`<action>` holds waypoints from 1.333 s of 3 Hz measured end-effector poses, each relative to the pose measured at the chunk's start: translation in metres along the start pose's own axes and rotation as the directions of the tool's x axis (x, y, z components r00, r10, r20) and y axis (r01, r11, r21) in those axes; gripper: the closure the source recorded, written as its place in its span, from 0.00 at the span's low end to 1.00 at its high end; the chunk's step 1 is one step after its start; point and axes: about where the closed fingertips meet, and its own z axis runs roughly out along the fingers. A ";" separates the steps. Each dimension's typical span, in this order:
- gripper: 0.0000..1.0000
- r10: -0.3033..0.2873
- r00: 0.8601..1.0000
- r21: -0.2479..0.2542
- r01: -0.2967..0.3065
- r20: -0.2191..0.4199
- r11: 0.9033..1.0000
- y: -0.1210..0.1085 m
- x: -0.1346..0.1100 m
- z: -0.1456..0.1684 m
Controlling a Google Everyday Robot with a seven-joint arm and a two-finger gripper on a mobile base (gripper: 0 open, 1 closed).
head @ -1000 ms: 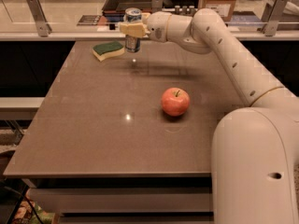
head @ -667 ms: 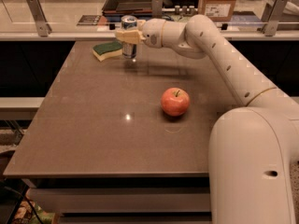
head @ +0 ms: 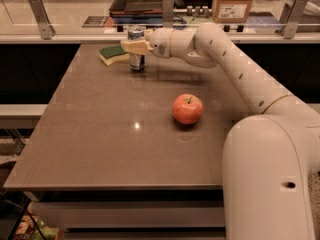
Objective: Move redbull can near sponge
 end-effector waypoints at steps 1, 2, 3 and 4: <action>1.00 0.002 1.000 -0.002 -0.002 -0.009 1.000 0.001 0.005 0.003; 0.82 0.002 1.000 -0.007 -0.003 -0.008 1.000 0.003 0.005 0.006; 0.59 0.003 1.000 -0.012 -0.003 -0.008 1.000 0.005 0.005 0.009; 0.36 0.004 1.000 -0.017 -0.004 -0.008 1.000 0.006 0.005 0.012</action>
Offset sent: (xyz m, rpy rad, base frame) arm -0.0002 0.0024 -0.0051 -0.0077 0.0046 0.0014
